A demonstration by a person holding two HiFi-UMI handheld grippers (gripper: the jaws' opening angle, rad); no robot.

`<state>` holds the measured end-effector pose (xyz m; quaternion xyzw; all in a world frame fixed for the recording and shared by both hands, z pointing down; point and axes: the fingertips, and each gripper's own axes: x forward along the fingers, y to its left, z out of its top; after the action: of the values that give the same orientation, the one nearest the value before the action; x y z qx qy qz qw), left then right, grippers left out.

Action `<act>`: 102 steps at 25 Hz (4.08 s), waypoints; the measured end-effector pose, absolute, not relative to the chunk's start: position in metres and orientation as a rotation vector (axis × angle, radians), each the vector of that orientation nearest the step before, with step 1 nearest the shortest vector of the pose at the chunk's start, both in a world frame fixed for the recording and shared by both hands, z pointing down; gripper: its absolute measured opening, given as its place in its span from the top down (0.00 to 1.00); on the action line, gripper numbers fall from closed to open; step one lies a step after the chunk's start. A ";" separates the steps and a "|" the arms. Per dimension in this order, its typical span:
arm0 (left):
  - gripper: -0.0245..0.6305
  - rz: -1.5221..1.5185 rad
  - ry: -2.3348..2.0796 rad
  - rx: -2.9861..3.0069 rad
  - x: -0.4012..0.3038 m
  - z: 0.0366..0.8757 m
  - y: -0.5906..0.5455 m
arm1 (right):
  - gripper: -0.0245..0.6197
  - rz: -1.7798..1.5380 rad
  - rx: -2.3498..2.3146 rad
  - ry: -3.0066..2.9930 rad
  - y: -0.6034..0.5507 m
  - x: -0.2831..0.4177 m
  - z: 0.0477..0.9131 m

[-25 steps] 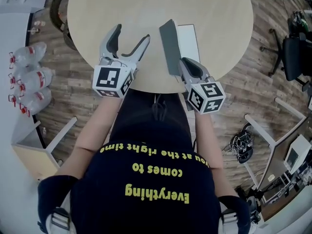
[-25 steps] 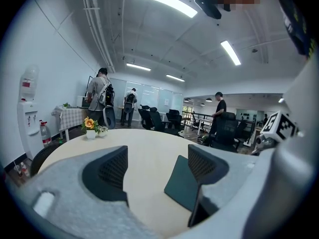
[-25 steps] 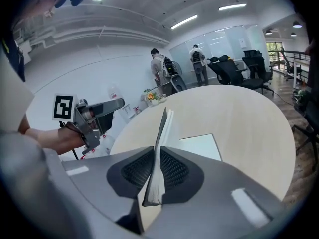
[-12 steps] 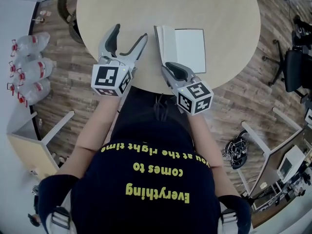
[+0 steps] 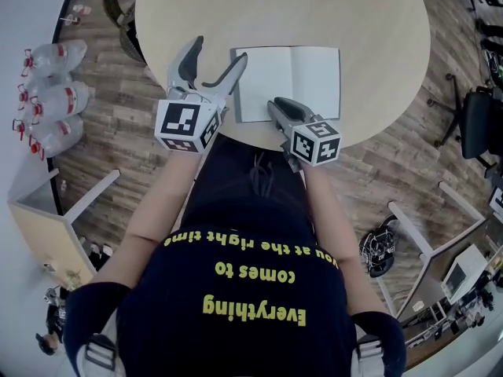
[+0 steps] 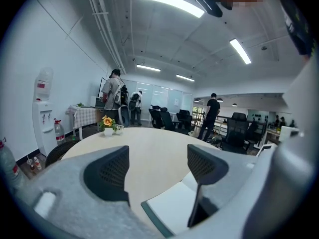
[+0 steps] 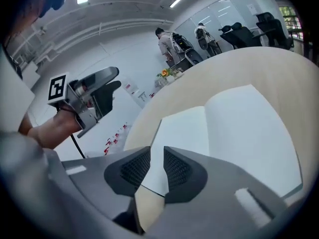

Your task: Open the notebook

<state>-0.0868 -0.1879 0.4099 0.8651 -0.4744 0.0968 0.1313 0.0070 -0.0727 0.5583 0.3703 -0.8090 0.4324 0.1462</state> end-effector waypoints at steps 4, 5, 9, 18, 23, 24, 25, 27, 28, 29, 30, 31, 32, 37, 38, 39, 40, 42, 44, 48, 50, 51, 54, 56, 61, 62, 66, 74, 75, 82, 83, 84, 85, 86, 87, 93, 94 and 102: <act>0.39 0.276 -1.372 2.514 -0.085 0.411 -0.185 | 0.81 1.194 1.117 -2.300 -0.073 0.022 0.561; 0.40 0.276 -1.370 2.515 -0.085 0.411 -0.185 | 0.81 1.180 1.133 -2.304 -0.074 0.025 0.558; 0.40 0.278 -1.357 2.527 -0.081 0.410 -0.183 | 0.87 1.052 1.243 -2.343 -0.082 0.039 0.536; 0.40 0.278 -1.336 2.560 -0.073 0.403 -0.183 | 0.94 0.855 1.369 -2.390 -0.098 0.061 0.491; 0.40 0.269 -1.341 2.567 -0.072 0.399 -0.184 | 0.94 0.815 1.406 -2.415 -0.105 0.068 0.474; 0.40 0.266 -1.342 2.570 -0.071 0.398 -0.184 | 0.94 0.803 1.412 -2.421 -0.107 0.069 0.470; 0.40 0.263 -1.342 2.573 -0.071 0.396 -0.184 | 0.94 0.792 1.419 -2.427 -0.109 0.070 0.467; 0.41 0.258 -1.342 2.579 -0.069 0.393 -0.185 | 0.94 0.772 1.436 -2.440 -0.113 0.073 0.459; 0.41 0.254 -1.343 2.582 -0.068 0.391 -0.186 | 0.94 0.764 1.446 -2.447 -0.115 0.075 0.455; 0.41 0.250 -1.344 2.585 -0.068 0.389 -0.187 | 0.94 0.756 1.455 -2.454 -0.117 0.076 0.452; 0.41 0.247 -1.346 2.587 -0.068 0.387 -0.187 | 0.94 0.749 1.464 -2.460 -0.118 0.078 0.449; 0.41 0.244 -1.346 2.590 -0.067 0.386 -0.187 | 0.94 0.741 1.472 -2.467 -0.119 0.079 0.446; 0.42 0.241 -1.346 2.592 -0.067 0.385 -0.188 | 0.94 0.733 1.481 -2.475 -0.120 0.080 0.444; 0.45 0.219 -1.340 2.610 -0.065 0.376 -0.191 | 0.94 0.637 1.526 -2.515 -0.124 0.089 0.422; 0.46 0.213 -1.339 2.615 -0.065 0.374 -0.191 | 0.94 0.607 1.532 -2.521 -0.125 0.090 0.416; 0.47 0.206 -1.339 2.619 -0.065 0.371 -0.192 | 0.94 0.575 1.536 -2.526 -0.126 0.091 0.409; 0.48 0.198 -1.342 2.625 -0.065 0.369 -0.192 | 0.94 0.542 1.539 -2.530 -0.127 0.092 0.403; 0.53 0.185 -1.348 2.639 -0.063 0.363 -0.193 | 0.94 0.480 1.545 -2.539 -0.131 0.094 0.390; 0.56 0.180 -1.353 2.654 -0.061 0.358 -0.195 | 0.94 0.431 1.558 -2.543 -0.135 0.098 0.380; 0.62 0.174 -1.352 2.667 -0.059 0.351 -0.195 | 0.94 0.356 1.625 -2.522 -0.142 0.116 0.359; 0.64 0.167 -1.360 2.670 -0.059 0.347 -0.196 | 0.94 0.307 1.655 -2.524 -0.145 0.124 0.342; 0.67 0.160 -1.365 2.672 -0.059 0.344 -0.196 | 0.94 0.287 1.667 -2.529 -0.146 0.126 0.334; 0.73 0.141 -1.375 2.680 -0.059 0.336 -0.196 | 0.94 0.263 1.704 -2.549 -0.149 0.134 0.311; 0.77 0.133 -1.376 2.682 -0.060 0.332 -0.196 | 0.94 0.255 1.721 -2.558 -0.150 0.136 0.299; 0.90 0.109 -1.399 2.698 -0.059 0.320 -0.196 | 0.94 0.182 1.719 -2.567 -0.152 0.136 0.278; 0.93 0.101 -1.412 2.702 -0.060 0.317 -0.195 | 0.94 0.165 1.717 -2.565 -0.152 0.136 0.275; 0.96 0.068 -1.431 2.707 -0.059 0.307 -0.193 | 0.94 0.120 1.718 -2.571 -0.154 0.135 0.262; 0.96 0.047 -1.434 2.714 -0.050 0.287 -0.189 | 0.94 0.063 1.724 -2.601 -0.154 0.132 0.241; 0.96 0.045 -1.435 2.715 -0.050 0.285 -0.188 | 0.94 0.063 1.720 -2.606 -0.154 0.130 0.241; 0.96 0.061 -1.412 2.734 -0.048 0.282 -0.183 | 0.94 0.071 1.686 -2.632 -0.154 0.117 0.246; 0.96 0.066 -1.410 2.734 -0.048 0.282 -0.183 | 0.94 0.071 1.681 -2.632 -0.154 0.115 0.247; 0.96 0.069 -1.410 2.735 -0.047 0.282 -0.183 | 0.94 0.071 1.677 -2.633 -0.154 0.114 0.247; 0.96 0.071 -1.411 2.736 -0.047 0.282 -0.183 | 0.94 0.072 1.673 -2.634 -0.154 0.113 0.248; 0.96 0.074 -1.411 2.737 -0.047 0.282 -0.182 | 0.94 0.073 1.670 -2.635 -0.154 0.113 0.248; 0.96 0.077 -1.411 2.738 -0.047 0.282 -0.182 | 0.94 0.075 1.667 -2.635 -0.154 0.113 0.249; 0.96 0.064 -1.407 2.731 -0.044 0.281 -0.186 | 0.94 0.085 1.666 -2.629 -0.159 0.113 0.250; 0.96 0.066 -1.405 2.731 -0.044 0.282 -0.186 | 0.94 0.086 1.667 -2.627 -0.160 0.113 0.250; 0.96 0.085 -1.394 2.735 -0.042 0.283 -0.191 | 0.94 0.092 1.671 -2.618 -0.164 0.115 0.251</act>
<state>-0.0420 -0.1913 0.2828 0.8900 -0.4537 0.0277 0.0353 0.1153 -0.1643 0.2511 0.5376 -0.8425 0.0295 0.0173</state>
